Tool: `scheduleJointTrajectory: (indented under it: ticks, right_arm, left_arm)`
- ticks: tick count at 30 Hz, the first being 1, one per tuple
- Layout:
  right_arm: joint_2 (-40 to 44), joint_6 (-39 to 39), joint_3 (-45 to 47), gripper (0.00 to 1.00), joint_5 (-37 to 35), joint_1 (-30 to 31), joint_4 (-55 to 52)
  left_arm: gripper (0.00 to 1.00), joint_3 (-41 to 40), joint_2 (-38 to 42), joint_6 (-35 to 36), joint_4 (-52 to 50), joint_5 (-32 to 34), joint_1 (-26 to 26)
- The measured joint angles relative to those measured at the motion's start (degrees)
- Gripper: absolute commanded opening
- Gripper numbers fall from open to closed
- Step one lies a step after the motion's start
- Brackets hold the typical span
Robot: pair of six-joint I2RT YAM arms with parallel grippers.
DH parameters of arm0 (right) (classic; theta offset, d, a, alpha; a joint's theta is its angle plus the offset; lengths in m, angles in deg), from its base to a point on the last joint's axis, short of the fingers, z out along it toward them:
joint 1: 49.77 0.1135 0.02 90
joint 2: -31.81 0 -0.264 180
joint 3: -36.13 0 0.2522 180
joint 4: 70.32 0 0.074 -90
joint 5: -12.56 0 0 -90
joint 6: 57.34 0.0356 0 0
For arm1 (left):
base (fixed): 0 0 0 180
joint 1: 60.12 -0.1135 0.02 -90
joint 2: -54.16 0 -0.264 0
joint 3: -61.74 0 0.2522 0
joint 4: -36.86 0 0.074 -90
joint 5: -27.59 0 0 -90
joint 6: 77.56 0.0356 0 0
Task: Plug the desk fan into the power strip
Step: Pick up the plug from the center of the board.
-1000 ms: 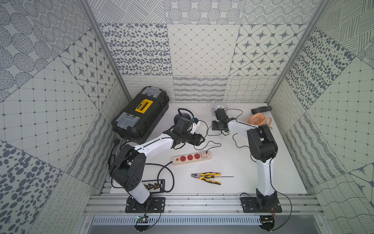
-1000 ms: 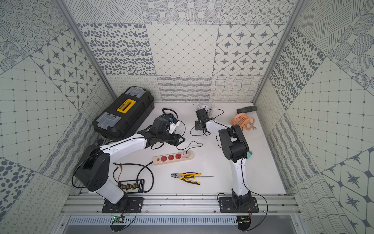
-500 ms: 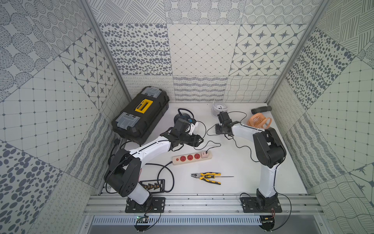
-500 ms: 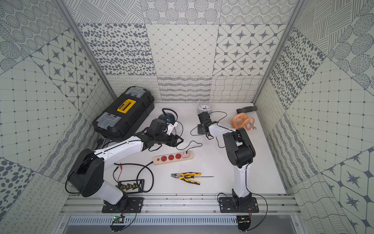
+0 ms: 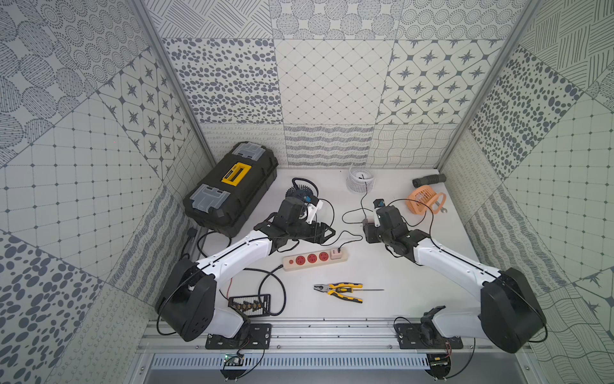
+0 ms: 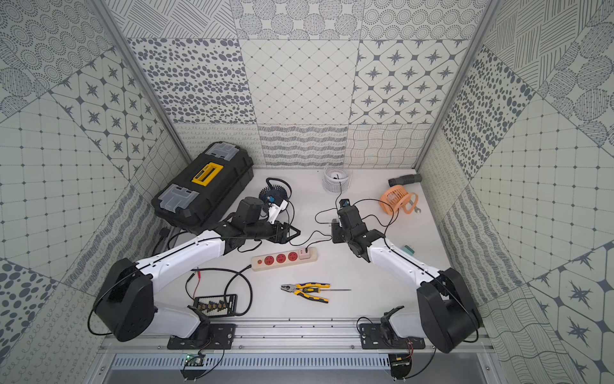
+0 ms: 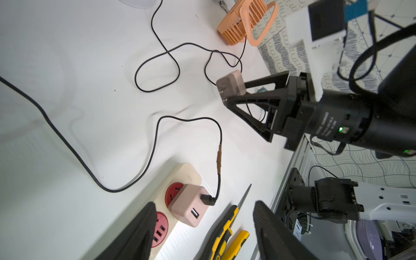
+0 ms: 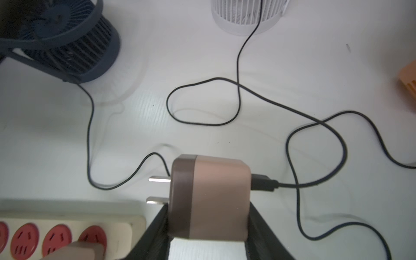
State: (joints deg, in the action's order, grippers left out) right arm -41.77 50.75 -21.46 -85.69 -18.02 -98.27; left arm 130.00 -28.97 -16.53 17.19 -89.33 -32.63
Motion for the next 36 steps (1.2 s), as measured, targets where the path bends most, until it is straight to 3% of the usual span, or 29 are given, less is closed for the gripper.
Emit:
scheduleJointTrajectory:
  ticks: [7, 15, 23, 32, 36]
  right_arm:
    - [9.75, -0.87, 4.66, 0.40, 0.11, 11.80, 1.79]
    - [11.98, -5.95, 9.01, 0.40, 0.26, 21.09, 10.97]
    - [12.48, -9.03, 9.81, 0.40, 1.09, 23.32, 17.44]
    - [12.48, -9.62, 9.79, 0.40, -0.15, 23.52, 17.64]
    - [12.39, -9.62, 9.77, 0.40, -0.81, 23.52, 17.62]
  left_arm:
    - [0.71, -0.39, 2.05, -2.67, 0.07, -3.45, 0.00]
    - [0.72, -0.70, 1.84, -7.19, 0.68, -7.65, -0.72]
    - [0.73, -2.16, 1.20, -12.22, 4.13, -11.19, -1.90]
    - [0.73, -3.58, 1.07, -16.17, 7.48, -16.48, -1.49]
    - [0.66, -4.15, 1.09, -16.94, 8.00, -18.29, -0.52]
